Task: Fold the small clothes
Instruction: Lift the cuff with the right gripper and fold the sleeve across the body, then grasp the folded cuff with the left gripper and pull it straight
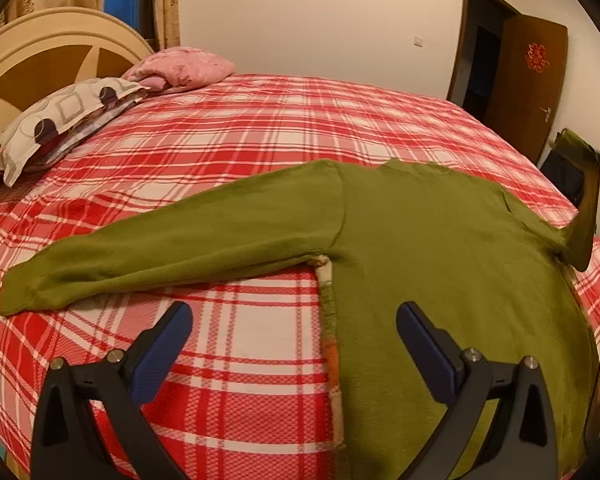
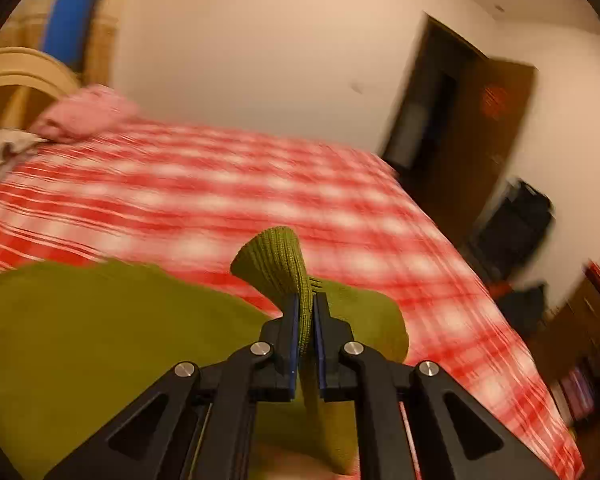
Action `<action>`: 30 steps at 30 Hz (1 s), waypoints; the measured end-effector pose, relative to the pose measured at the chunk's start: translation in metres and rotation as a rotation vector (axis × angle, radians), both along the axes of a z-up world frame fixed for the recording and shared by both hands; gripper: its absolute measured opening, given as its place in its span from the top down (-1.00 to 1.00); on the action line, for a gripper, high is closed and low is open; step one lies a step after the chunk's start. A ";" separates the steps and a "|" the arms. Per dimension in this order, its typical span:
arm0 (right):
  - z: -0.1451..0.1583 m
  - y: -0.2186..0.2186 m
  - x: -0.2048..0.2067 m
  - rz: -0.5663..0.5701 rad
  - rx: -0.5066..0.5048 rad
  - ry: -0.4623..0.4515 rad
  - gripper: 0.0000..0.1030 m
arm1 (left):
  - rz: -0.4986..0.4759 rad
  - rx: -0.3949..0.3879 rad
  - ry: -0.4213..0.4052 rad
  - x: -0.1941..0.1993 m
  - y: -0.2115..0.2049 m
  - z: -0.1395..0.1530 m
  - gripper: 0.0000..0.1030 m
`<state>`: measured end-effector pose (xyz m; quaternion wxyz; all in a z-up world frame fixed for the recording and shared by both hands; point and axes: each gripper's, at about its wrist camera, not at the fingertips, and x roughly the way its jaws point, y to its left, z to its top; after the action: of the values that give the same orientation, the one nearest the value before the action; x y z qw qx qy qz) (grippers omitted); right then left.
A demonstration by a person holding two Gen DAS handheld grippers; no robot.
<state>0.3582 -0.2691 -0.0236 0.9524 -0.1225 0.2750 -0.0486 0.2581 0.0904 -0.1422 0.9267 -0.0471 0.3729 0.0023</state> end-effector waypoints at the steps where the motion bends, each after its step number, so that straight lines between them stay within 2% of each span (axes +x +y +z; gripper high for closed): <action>1: 0.002 0.017 -0.002 0.034 0.006 -0.009 0.88 | 0.004 -0.001 0.002 0.000 0.002 0.000 -1.00; 4: -0.006 0.085 -0.005 0.170 -0.006 -0.025 0.88 | 0.021 0.000 0.009 0.000 0.007 -0.002 -1.00; 6: -0.020 0.110 -0.005 0.236 0.014 -0.002 0.88 | 0.032 0.004 0.013 0.000 0.010 -0.002 -1.00; 10: -0.077 0.154 -0.008 0.399 0.062 0.155 0.84 | 0.050 0.008 0.023 0.001 0.015 -0.004 -1.00; 11: -0.088 0.159 -0.012 0.427 0.072 0.193 0.75 | 0.051 0.012 0.024 0.002 0.016 -0.004 -1.00; 12: -0.102 0.160 -0.019 0.460 0.091 0.249 0.32 | 0.053 0.017 0.024 0.003 0.015 -0.003 -1.00; 13: -0.113 0.156 -0.028 0.493 0.120 0.293 -0.02 | 0.055 0.023 0.021 0.004 0.014 -0.003 -1.00; 15: -0.124 0.143 -0.047 0.525 0.143 0.318 -0.04 | 0.053 0.034 0.015 0.008 0.011 -0.002 -1.00; 19: -0.127 0.095 -0.084 0.481 0.115 0.281 -0.05 | -0.009 -0.013 0.025 0.028 -0.014 0.002 -1.00; 22: -0.119 0.057 -0.098 0.400 0.147 0.237 -0.05 | -0.087 -0.053 0.027 0.047 -0.046 0.004 -1.00; 26: -0.114 0.013 -0.111 0.273 0.179 0.169 -0.12 | -0.148 -0.105 0.102 0.077 -0.090 -0.005 -0.99; 28: -0.117 0.000 -0.118 0.232 0.176 0.133 -0.12 | -0.136 -0.124 0.140 0.092 -0.106 -0.012 -0.83; 30: -0.122 -0.005 -0.125 0.222 0.176 0.116 -0.12 | -0.128 -0.151 0.181 0.105 -0.116 -0.018 -0.83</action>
<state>0.2333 -0.2738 -0.1451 0.9415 -0.0709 0.3173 0.0886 0.3629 -0.0254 -0.1597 0.8814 -0.0924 0.4562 -0.0807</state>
